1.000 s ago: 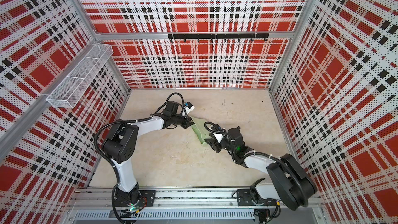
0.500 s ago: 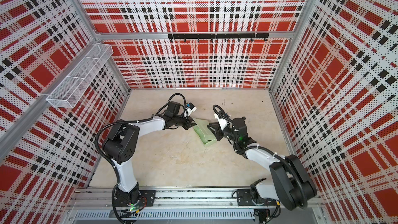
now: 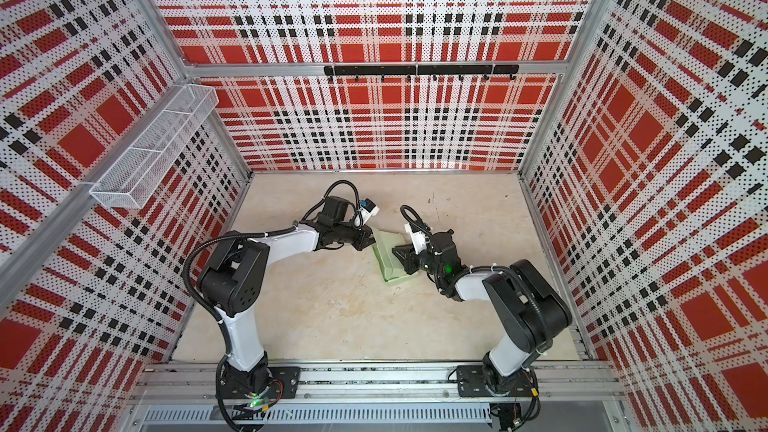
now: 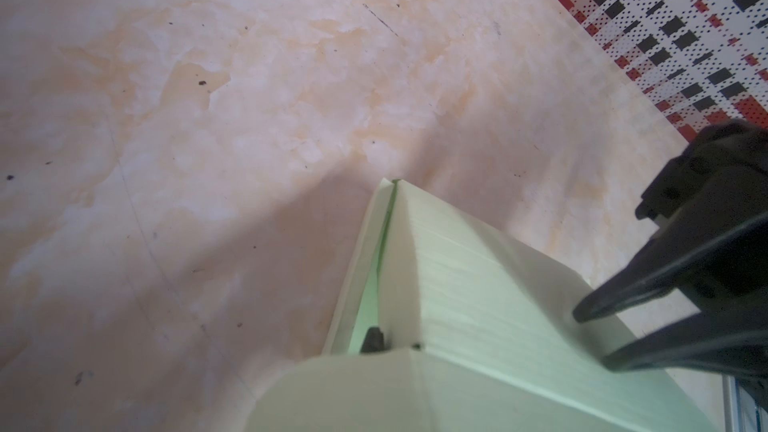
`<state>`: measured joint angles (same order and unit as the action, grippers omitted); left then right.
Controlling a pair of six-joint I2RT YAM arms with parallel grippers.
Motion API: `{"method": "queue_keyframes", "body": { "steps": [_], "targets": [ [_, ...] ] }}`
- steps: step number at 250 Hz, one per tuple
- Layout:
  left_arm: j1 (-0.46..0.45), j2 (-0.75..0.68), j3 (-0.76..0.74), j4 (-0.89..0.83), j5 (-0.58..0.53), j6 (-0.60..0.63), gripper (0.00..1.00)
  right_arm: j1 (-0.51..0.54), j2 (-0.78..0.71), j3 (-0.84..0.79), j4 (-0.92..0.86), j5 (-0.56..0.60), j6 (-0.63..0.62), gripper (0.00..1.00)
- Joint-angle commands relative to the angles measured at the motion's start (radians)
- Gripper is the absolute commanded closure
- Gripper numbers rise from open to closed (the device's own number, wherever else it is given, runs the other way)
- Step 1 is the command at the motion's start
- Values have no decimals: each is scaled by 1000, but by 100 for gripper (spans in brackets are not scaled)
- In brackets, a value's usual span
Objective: Fold the paper box
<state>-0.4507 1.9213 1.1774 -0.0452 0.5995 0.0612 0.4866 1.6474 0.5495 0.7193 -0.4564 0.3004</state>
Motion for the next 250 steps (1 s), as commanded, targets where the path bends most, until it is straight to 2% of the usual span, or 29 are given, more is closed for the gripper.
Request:
{"method": "queue_keyframes", "body": {
  "steps": [1,104,145,163,210,231,250],
  "targets": [
    [-7,-37,-19,-14,-13,9,87,17,55,-15,84,20,18,82],
    [6,-96,-77,-4,-94,-1,68,27,149,-5,104,40,3,83],
    [38,-164,-128,12,-147,-8,56,27,148,13,54,65,-13,83],
    [64,-213,-156,29,-154,-8,47,27,149,19,46,64,-14,83],
    [112,-297,-160,22,-81,-16,47,27,141,46,-10,66,-38,83],
    [88,-301,-151,18,-53,-19,49,27,151,63,-42,65,-49,83],
    [30,-287,-129,-20,-63,36,51,26,154,73,-52,61,-48,83]
  ]
}}
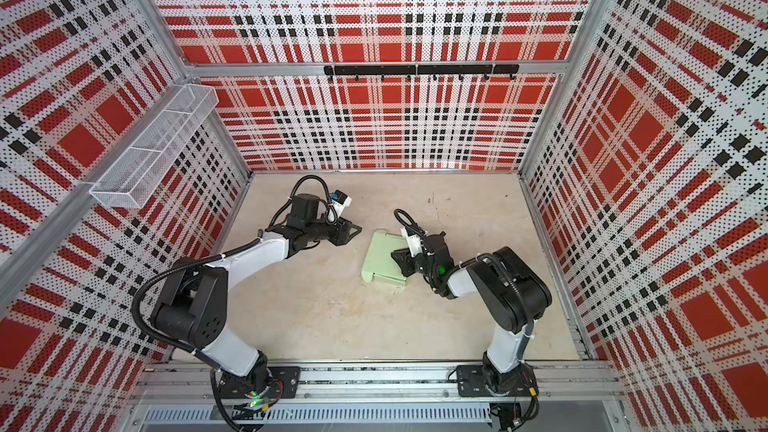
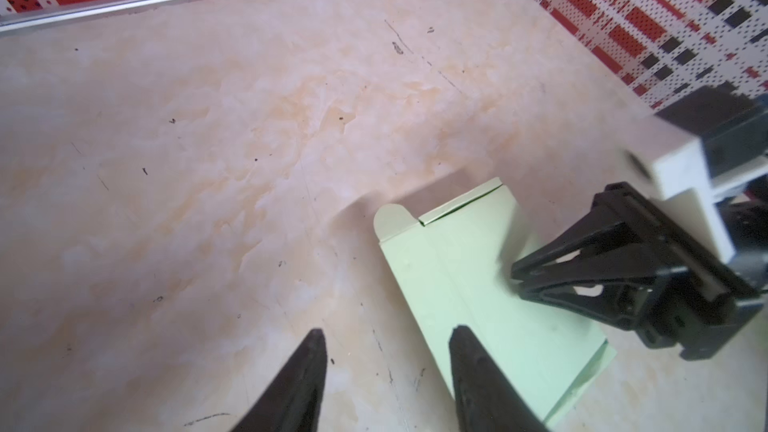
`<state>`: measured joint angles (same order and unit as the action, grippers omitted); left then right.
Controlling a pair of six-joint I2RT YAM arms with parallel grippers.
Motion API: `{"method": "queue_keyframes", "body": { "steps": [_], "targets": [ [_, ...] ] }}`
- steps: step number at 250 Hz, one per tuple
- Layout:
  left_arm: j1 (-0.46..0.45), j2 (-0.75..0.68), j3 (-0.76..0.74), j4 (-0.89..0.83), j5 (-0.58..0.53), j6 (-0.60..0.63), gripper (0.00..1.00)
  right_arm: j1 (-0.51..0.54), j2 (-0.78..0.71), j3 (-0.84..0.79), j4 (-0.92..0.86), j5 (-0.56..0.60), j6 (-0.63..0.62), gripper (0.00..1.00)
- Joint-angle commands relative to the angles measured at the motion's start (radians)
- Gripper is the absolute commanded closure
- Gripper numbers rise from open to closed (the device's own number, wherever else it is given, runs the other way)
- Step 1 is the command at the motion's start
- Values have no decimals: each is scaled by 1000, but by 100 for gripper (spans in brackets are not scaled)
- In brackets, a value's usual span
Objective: Fold the paper box
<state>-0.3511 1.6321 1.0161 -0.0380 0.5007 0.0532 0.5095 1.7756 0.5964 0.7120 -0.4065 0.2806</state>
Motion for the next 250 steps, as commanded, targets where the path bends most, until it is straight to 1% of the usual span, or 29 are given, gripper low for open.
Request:
{"method": "queue_keyframes", "body": {
  "steps": [1,25,64,98,143,181,195,222,250],
  "targets": [
    [-73,4,34,-31,33,48,52,3,26,26,-46,12,-28,83],
    [-151,41,74,-102,-24,141,54,4,-3,32,-74,22,-30,83],
    [-220,109,90,-123,-89,178,55,3,-102,28,-141,55,-22,82],
    [-237,159,95,-115,-111,175,57,4,-170,22,-197,90,11,82],
    [-238,193,68,-102,-128,178,61,4,-218,-3,-207,107,81,82],
    [-243,201,45,-88,-131,169,69,16,-191,8,-217,100,105,82],
    [-249,201,41,-86,-131,169,70,28,-178,10,-208,106,120,82],
    [-256,194,38,-83,-120,161,73,35,-126,16,-191,112,147,82],
    [-262,166,38,-85,-105,145,78,35,-66,33,-206,103,153,82]
  ]
}}
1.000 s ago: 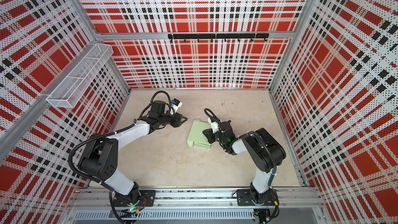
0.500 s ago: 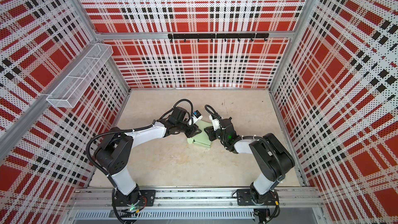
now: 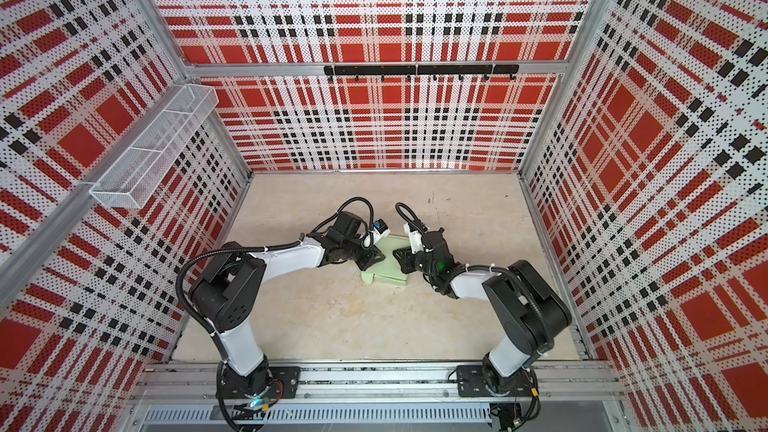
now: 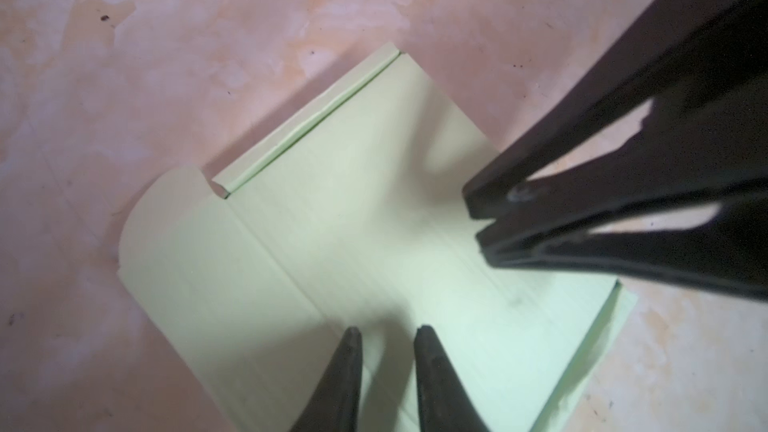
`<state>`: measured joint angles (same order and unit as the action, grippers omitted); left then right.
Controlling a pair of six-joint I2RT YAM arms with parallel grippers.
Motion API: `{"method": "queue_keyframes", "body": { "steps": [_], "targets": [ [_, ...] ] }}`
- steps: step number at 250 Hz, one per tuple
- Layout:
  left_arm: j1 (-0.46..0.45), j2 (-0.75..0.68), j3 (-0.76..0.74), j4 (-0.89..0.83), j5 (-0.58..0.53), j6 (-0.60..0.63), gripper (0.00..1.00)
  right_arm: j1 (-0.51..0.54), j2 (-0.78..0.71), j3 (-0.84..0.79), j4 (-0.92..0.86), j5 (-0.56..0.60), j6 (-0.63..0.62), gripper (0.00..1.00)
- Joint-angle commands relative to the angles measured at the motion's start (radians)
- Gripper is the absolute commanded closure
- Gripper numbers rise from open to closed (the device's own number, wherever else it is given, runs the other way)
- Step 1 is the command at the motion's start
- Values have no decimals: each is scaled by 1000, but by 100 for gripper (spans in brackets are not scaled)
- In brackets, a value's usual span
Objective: Fold the paper box
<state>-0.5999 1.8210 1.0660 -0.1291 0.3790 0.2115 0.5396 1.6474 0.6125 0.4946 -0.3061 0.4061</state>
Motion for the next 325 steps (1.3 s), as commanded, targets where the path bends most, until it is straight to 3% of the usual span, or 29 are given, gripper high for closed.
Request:
{"method": "queue_keyframes", "body": {
  "steps": [1,51,83,138,195,243,325],
  "targets": [
    [-14,-23,-12,6,17,-13,78,5,64,17,10,2,28,82],
    [-5,-76,1,0,69,-24,84,-1,127,97,-120,-4,-55,82],
    [21,-95,51,-55,45,-9,84,-15,126,130,-178,-51,-153,82],
    [114,-82,-17,54,49,-87,87,-39,109,180,-309,-108,-293,82],
    [97,-29,-26,65,61,-119,87,-61,50,222,-428,-116,-362,81],
    [63,-5,-39,72,44,-106,86,-61,-28,237,-485,-96,-351,77],
    [36,16,-44,79,43,-111,86,-61,-60,183,-468,38,-163,76]
  ]
}}
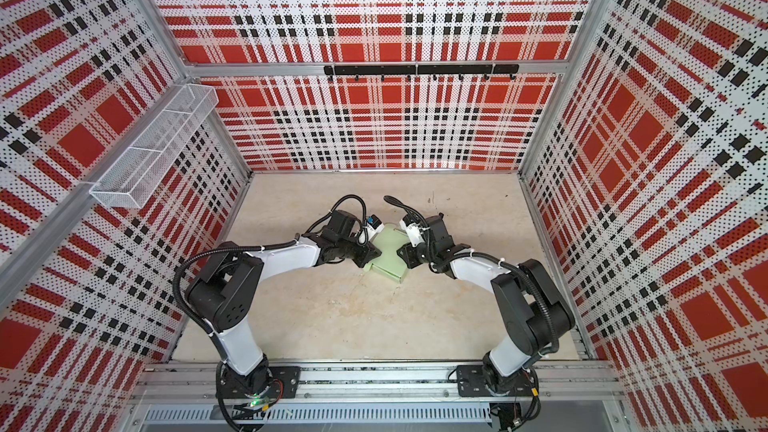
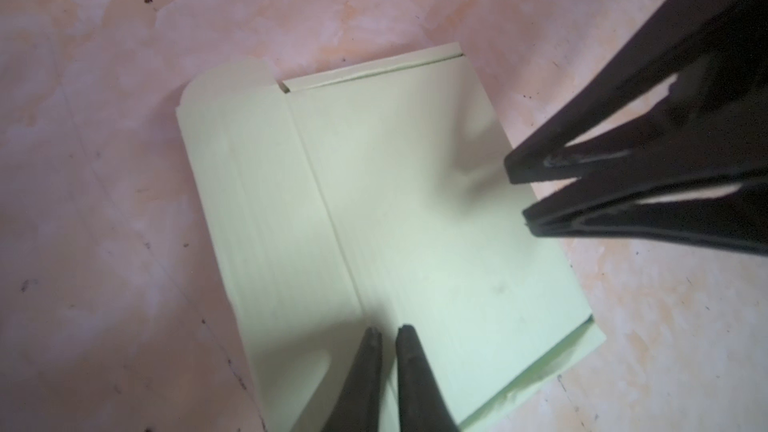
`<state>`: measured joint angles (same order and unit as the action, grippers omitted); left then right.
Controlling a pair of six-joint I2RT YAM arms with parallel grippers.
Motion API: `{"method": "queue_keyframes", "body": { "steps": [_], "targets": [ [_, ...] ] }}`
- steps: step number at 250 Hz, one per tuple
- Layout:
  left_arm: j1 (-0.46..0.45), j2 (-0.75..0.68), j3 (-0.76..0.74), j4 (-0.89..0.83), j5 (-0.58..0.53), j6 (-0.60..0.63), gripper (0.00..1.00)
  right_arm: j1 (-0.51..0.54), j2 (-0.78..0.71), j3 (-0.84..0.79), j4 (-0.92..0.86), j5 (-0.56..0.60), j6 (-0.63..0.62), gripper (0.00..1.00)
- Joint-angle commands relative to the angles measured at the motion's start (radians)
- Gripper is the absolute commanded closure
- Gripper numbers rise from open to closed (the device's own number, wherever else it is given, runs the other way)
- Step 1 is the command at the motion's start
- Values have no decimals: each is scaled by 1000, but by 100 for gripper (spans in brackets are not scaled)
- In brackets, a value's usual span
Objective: Fold the paper box
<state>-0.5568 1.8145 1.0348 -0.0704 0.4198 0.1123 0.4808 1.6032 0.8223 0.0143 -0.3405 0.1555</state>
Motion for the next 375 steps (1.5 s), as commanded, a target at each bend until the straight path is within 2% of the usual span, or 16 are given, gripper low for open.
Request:
{"method": "queue_keyframes", "body": {
  "steps": [1,75,113,164,189,195,208,241,291,352,375],
  "targets": [
    [-7,23,-13,20,3,-12,86,-3,-15,-29,13,74,90,76],
    [-4,48,0,21,3,-21,86,-7,-9,-36,-41,187,150,70],
    [-5,44,4,23,9,-35,86,-18,-2,-17,-53,178,194,53],
    [-4,40,10,23,10,-46,86,-24,52,29,-101,189,280,39],
    [-1,38,13,17,19,-56,86,-24,68,43,-135,178,337,36],
    [-2,38,13,17,19,-53,87,-24,70,45,-135,175,350,31],
    [-5,37,13,17,14,-56,87,-24,81,52,-139,166,383,29],
    [-15,29,8,18,-1,-55,87,-8,106,84,-186,144,483,28],
    [-18,28,12,15,-6,-53,87,28,138,97,-144,147,493,32],
    [-12,12,11,19,21,-63,87,27,190,181,-227,183,367,38],
    [-10,-7,14,17,32,-77,84,26,205,213,-279,216,310,39]
  ]
}}
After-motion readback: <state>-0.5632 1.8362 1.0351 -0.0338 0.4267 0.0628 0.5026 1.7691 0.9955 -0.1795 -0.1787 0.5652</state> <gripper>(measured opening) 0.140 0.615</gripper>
